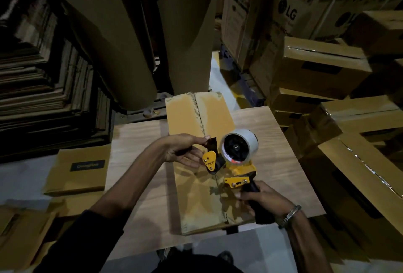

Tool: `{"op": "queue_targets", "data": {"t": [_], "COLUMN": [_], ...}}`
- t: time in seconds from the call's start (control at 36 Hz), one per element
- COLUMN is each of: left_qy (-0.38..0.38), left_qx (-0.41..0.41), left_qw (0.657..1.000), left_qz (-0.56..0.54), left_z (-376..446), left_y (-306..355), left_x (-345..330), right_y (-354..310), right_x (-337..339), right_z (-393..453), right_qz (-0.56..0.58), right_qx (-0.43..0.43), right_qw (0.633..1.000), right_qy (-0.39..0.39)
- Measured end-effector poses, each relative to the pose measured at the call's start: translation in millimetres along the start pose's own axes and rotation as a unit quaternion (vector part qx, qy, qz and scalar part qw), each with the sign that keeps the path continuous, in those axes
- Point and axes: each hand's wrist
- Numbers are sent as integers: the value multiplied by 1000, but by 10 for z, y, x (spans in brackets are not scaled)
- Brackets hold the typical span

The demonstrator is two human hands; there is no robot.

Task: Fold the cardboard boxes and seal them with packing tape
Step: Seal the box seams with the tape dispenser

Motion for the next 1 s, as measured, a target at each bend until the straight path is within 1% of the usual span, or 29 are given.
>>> {"op": "queue_targets", "data": {"t": [0.11,0.22,0.31,0.47,0.61,0.75,0.81,0.89,1.0], "left_qy": [-7,-30,-64,-47,-79,-92,-87,-75,-50], "left_qx": [2,1,3,-30,-15,-17,-8,13,14], "left_qw": [1000,998,996,997,994,992,993,993,998], "left_qz": [-6,-47,-64,-47,-69,-82,-82,-89,-43], "left_z": [44,68,-24,-18,4,24,36,88,171], "left_y": [-74,-91,-15,80,145,154,168,187,242], "left_x": [48,47,-18,-67,-57,-91,-91,-96,-145], "right_y": [53,78,117,95,118,150,179,207,253], "right_x": [-6,-35,-41,-153,-253,-228,-181,-112,-8], "right_z": [6,-36,-35,7,-19,-45,-30,-16,16], "right_qz": [-2,71,124,269,387,413,412,422,437], "right_qx": [8,22,4,-27,5,20,16,37,48], "right_qw": [1000,995,991,962,919,900,899,886,870], "right_qy": [-14,-60,-53,-36,-78,-134,-149,-188,-222]}}
Point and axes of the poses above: each hand's wrist, its own z-axis towards the middle knuckle, its own x-axis out of the back of the hand, y = z × x, and after that the axes turned 8 degrees about -z, right-handed
